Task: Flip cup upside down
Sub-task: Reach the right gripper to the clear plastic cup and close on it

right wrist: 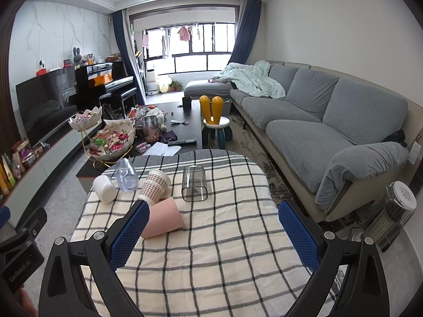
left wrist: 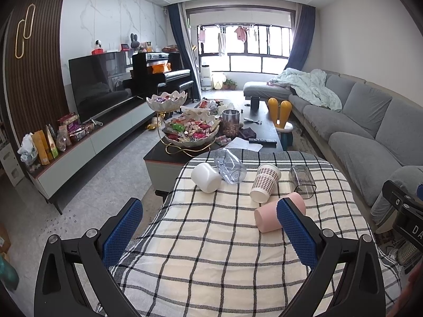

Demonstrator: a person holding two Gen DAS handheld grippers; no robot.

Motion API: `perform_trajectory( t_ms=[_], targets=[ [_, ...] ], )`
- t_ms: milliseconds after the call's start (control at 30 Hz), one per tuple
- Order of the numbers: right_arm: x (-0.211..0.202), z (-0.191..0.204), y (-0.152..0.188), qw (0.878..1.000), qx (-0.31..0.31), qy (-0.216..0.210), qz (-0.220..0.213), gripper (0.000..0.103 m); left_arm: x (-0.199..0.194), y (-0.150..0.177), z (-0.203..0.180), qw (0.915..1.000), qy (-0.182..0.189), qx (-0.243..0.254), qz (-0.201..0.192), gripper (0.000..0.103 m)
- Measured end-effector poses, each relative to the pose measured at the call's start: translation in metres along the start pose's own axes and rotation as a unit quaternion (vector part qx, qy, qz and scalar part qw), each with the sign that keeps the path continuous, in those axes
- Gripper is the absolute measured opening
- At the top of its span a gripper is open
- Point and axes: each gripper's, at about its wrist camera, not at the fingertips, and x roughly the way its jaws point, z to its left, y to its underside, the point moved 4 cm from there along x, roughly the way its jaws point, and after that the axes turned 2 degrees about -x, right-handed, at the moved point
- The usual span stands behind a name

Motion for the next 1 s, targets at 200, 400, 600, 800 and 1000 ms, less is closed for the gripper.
perform_trajectory(
  t_ms=[200,400,600,800,1000],
  targets=[
    [0.004,0.008,0.002,1.000,-0.008,-0.004,-0.002,0.099,0.000,-0.003,0.003,1.0000,-0.002,-0.003,0.000,0.103],
    [0.017,0.031,-0.005,1.000,-0.026,-0.013,-0.006,0.099,0.012,-0.013,0.014,0.9999,-0.011,-0.011,0.001,0.103],
    [0.038,0.056,-0.027,0.998,-0.049,-0.029,-0.009,0.099,0.033,-0.025,0.030,0.9993,-0.025,-0.027,0.005,0.103],
    [0.070,0.084,-0.043,0.996,-0.068,-0.052,0.000,0.099,0.058,-0.037,0.048,0.9984,-0.040,-0.041,0.002,0.103],
    [0.112,0.116,-0.052,0.993,-0.082,-0.078,0.023,0.099,0.088,-0.048,0.064,0.9971,-0.059,-0.048,0.005,0.103]
  ],
)
